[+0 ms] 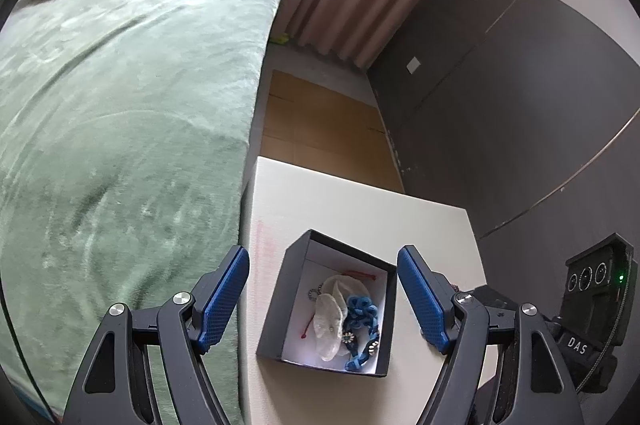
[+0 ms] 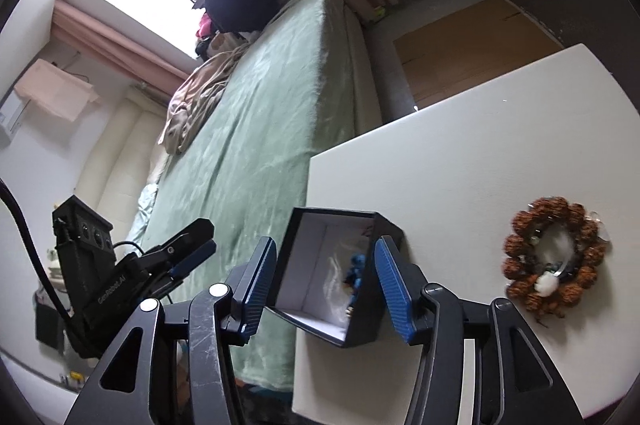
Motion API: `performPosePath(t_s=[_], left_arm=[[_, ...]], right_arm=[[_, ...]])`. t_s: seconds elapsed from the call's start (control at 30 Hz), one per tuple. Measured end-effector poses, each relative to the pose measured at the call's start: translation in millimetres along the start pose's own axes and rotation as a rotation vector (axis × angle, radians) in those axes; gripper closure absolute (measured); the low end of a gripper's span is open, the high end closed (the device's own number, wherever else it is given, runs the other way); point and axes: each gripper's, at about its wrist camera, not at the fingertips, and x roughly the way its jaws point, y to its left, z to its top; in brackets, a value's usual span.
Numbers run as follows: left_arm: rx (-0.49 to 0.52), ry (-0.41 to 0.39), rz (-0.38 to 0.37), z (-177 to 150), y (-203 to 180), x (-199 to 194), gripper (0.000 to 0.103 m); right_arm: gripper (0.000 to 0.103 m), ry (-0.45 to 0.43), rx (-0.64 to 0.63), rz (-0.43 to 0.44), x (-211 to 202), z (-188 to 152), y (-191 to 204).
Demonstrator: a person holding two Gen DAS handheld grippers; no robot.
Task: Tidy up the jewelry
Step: 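Reach the left tool to the brown bead bracelet and grasp it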
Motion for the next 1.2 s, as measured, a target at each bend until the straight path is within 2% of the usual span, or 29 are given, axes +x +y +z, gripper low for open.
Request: performPosePath(t_s=[0.07,0.17,0.2,0.47,0.73,0.97,1.2], left_arm=[[0.014,0.008,-0.006,-1,-5,2,0.026],[0.039,0.016,-0.010,-5,-18,7,0.026],[0.047,0.020,-0.014,-6,-22,8,0.026],[0.138,0.060,-0.048,-19,-65,27,0.026],[0.206,0.116,-0.081,-35,-106,53,0.026],[0.285,0.168,-0.079,-53,-139,80,0.026],[0.324,0.226,-0.052,-69,-161,114,0.040]], right_arm=[[0.050,-0.005,0.000,-0.011,-11,1,-5],[0.033,-0.025,0.006,-0.051,-29,3,-15],[0.031,-0.036,0.010,-0.058,-36,2,-19],[0.031,-0.059,0.071,-0.117,-75,7,-58],[0.031,-0.047,0.143,-0.157,-95,7,-97],[0.031,-0.035,0.214,-0.203,-107,3,-130],[0.031,-0.039,0.235,-0.214,-113,2,-152]])
